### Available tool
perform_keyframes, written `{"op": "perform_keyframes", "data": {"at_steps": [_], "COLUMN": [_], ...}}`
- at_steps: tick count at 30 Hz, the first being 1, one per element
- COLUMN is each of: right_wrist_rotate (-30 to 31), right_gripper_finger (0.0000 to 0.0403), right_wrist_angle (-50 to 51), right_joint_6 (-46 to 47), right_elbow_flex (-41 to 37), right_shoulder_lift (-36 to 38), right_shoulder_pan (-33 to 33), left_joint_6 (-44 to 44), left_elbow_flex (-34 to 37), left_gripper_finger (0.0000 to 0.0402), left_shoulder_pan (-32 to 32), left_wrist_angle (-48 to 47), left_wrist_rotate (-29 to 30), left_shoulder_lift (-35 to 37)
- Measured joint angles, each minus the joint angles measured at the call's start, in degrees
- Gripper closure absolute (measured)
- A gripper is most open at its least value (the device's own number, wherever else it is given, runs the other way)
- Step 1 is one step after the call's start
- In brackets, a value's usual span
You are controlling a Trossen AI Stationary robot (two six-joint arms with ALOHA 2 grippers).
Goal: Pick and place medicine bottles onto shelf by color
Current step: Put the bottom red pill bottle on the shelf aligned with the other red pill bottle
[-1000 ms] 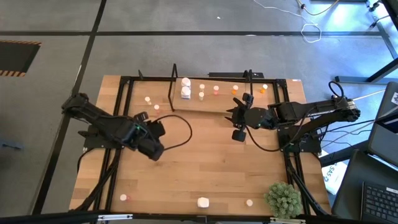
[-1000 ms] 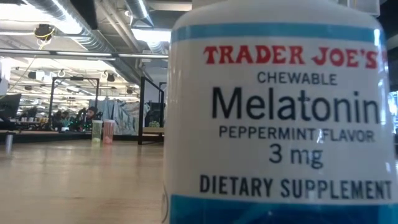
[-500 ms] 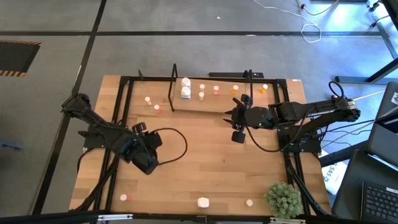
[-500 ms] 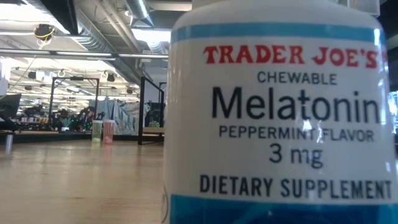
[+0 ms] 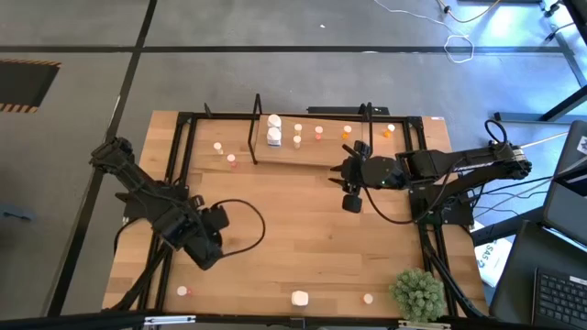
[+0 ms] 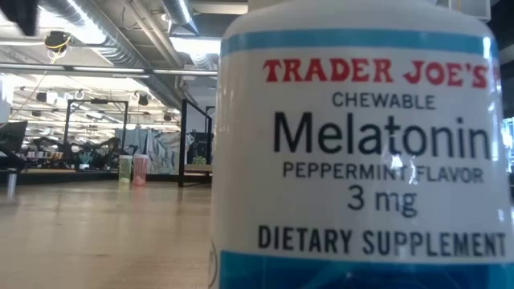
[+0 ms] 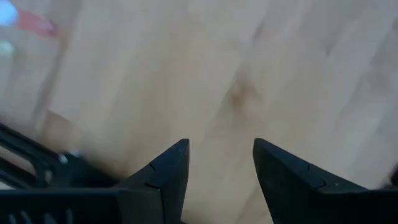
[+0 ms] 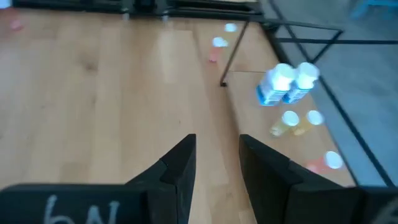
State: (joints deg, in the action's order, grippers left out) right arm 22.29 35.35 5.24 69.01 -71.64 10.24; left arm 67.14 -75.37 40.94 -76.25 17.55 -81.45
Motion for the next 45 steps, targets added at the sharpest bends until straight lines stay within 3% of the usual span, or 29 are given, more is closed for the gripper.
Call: {"op": "perform_keyframes", "data": {"at_steps": [8, 12, 19, 24, 31, 40, 45], "right_wrist_rotate": [-16.68, -20.95, -20.89, -20.9, -20.88, -20.86, -20.86], "right_gripper_finger": [0.0278, 0.0278, 0.0278, 0.0278, 0.0278, 0.0278, 0.0278], "right_wrist_angle": [-0.74, -0.79, -0.78, -0.78, -0.76, -0.5, -1.22], "right_joint_6": [-2.71, -2.61, -2.65, -2.68, -2.33, -5.01, -7.25], "right_elbow_flex": [0.0, 0.0, 0.0, 0.0, 0.0, 0.0, 0.0], "right_shoulder_lift": [0.0, 0.0, 0.0, 0.0, 0.0, 0.0, 0.0], "right_shoulder_pan": [0.02, 0.02, 0.05, 0.05, 0.05, 0.05, 0.05], "left_joint_6": [2.81, 2.83, 2.81, 3.22, 3.01, 2.87, 4.6], "left_elbow_flex": [0.0, 0.23, 6.07, 10.89, 13.19, 16.46, 18.27], "left_gripper_finger": [0.0229, 0.0229, 0.0229, 0.0229, 0.0229, 0.0229, 0.0229], "left_shoulder_pan": [7.98, 13.88, 23.9, 27.76, 28.57, 28.59, 28.6], "left_wrist_angle": [0.02, 1.07, 16.94, 26.16, 27.03, 28.75, 34.59], "left_wrist_rotate": [-6.51, -8.29, -8.32, -7.71, -4.84, -5.21, -7.33], "left_shoulder_lift": [0.0, -0.02, -0.04, -0.04, -0.07, -0.07, -0.07]}}
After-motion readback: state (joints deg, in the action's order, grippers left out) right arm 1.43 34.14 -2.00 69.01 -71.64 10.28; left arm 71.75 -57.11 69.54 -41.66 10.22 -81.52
